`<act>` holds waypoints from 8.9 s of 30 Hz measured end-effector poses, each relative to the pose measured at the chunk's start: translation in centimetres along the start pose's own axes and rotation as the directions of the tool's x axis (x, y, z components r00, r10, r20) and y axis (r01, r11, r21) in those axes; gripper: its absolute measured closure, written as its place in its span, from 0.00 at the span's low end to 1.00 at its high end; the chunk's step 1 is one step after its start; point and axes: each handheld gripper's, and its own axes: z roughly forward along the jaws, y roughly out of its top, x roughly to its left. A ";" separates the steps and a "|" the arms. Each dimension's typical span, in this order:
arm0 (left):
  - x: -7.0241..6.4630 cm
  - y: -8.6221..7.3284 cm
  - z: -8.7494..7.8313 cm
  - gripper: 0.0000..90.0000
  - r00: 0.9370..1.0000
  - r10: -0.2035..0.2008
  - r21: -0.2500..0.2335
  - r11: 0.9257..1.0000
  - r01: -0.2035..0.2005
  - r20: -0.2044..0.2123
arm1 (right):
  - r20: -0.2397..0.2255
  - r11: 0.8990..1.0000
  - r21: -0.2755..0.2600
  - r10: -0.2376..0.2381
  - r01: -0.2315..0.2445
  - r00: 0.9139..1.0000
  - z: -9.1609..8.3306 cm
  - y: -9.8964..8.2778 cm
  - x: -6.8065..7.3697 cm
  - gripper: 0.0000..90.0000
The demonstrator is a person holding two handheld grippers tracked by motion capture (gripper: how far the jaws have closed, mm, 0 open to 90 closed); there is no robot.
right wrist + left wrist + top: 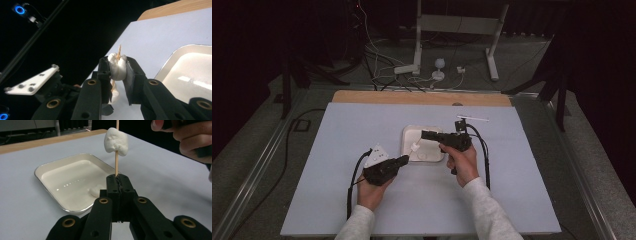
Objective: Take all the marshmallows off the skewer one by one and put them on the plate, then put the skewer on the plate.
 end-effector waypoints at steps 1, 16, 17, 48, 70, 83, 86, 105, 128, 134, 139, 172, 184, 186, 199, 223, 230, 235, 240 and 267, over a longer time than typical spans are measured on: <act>-0.1 0.1 0.1 1.00 1.000 0.015 0.006 1.000 -0.015 -0.004 | 0.000 1.000 0.000 0.000 0.000 1.000 0.0 0.0 0.0 0.85; -0.2 -0.2 0.1 1.00 0.999 0.043 0.027 0.999 -0.042 -0.034 | 0.043 0.998 -0.056 -0.036 0.038 0.998 -0.4 0.2 0.5 0.87; -0.2 -0.2 0.1 1.00 0.999 0.040 0.028 0.999 -0.040 -0.032 | 0.035 0.998 -0.058 -0.036 0.038 0.999 -0.3 0.1 0.4 0.86; -0.1 -0.4 0.0 1.00 0.995 0.076 0.027 0.997 -0.074 -0.066 | 0.105 0.994 -0.036 -0.099 0.103 0.990 0.8 0.3 1.5 0.89; 1.2 -2.0 -0.5 1.00 0.987 0.073 0.104 0.993 -0.058 -0.143 | 0.077 0.977 -0.205 -0.044 0.059 0.996 -2.0 2.1 1.1 0.89; 1.6 -1.0 -1.1 1.00 0.991 0.003 0.038 0.999 0.002 -0.132 | 0.183 0.988 -0.058 -0.132 0.145 0.974 -1.7 1.5 0.0 0.88; 1.5 -0.8 -1.2 1.00 0.992 -0.010 0.028 1.000 0.013 -0.124 | 0.222 0.985 -0.015 -0.163 0.171 0.961 -1.2 1.2 -0.2 0.87; 1.4 -0.6 -0.9 1.00 0.994 -0.036 0.029 0.999 0.039 -0.102 | 0.341 0.975 0.173 -0.191 0.138 0.921 2.7 -0.9 -2.7 0.65; 1.3 -0.5 -0.5 1.00 0.994 -0.047 0.033 0.998 0.051 -0.095 | 0.249 0.981 0.131 -0.171 0.142 0.953 2.1 -1.1 -1.2 0.30; 1.2 -0.4 -0.6 1.00 0.994 -0.061 0.017 0.998 0.062 -0.086 | 0.205 0.981 0.124 -0.174 0.151 0.963 2.2 -1.3 -0.4 0.30; 1.2 -0.3 -0.6 1.00 0.994 -0.060 0.015 0.998 0.061 -0.087 | 0.183 0.981 0.118 -0.173 0.153 0.968 2.3 -1.6 0.0 0.30; 0.0 0.1 -0.2 1.00 0.998 -0.043 -0.015 0.999 0.043 -0.034 | 0.054 0.984 0.098 -0.156 0.150 0.986 4.4 -3.4 1.8 0.90; -0.4 -0.7 0.5 1.00 1.000 0.010 0.028 1.000 -0.009 -0.023 | 0.103 0.988 -0.016 -0.154 0.157 0.983 0.7 -0.5 1.8 0.92; -0.5 -0.8 0.6 1.00 1.000 0.009 0.026 1.000 -0.008 -0.015 | 0.115 0.985 -0.007 -0.169 0.171 0.979 0.5 -0.4 1.9 0.92; 0.0 -1.1 0.3 1.00 0.999 0.029 0.050 0.998 -0.027 -0.041 | 0.133 0.982 -0.005 -0.185 0.187 0.974 0.5 0.8 1.9 0.92; 1.1 -1.2 -0.1 1.00 0.995 -0.070 0.036 0.997 0.073 -0.077 | 0.349 0.958 0.236 -0.239 0.162 0.906 1.4 -1.2 -1.8 0.84; 1.1 -1.1 -0.1 1.00 0.994 -0.073 0.035 0.996 0.076 -0.075 | 0.378 0.952 0.275 -0.233 0.131 0.896 1.8 -1.8 -2.6 0.72; 1.1 -1.1 0.0 1.00 0.994 -0.078 0.034 0.996 0.081 -0.076 | 0.394 0.955 0.270 -0.223 0.119 0.892 1.7 -2.0 -2.8 0.59; 1.1 -1.1 0.1 1.00 0.993 -0.085 0.032 0.996 0.088 -0.078 | 0.385 0.957 0.259 -0.224 0.128 0.895 1.4 -2.0 -2.9 0.43; 1.9 1.8 1.4 1.00 0.976 -0.187 0.000 0.982 0.188 -0.107 | 0.298 0.923 0.186 -0.379 0.337 0.876 -2.0 -3.5 0.4 0.02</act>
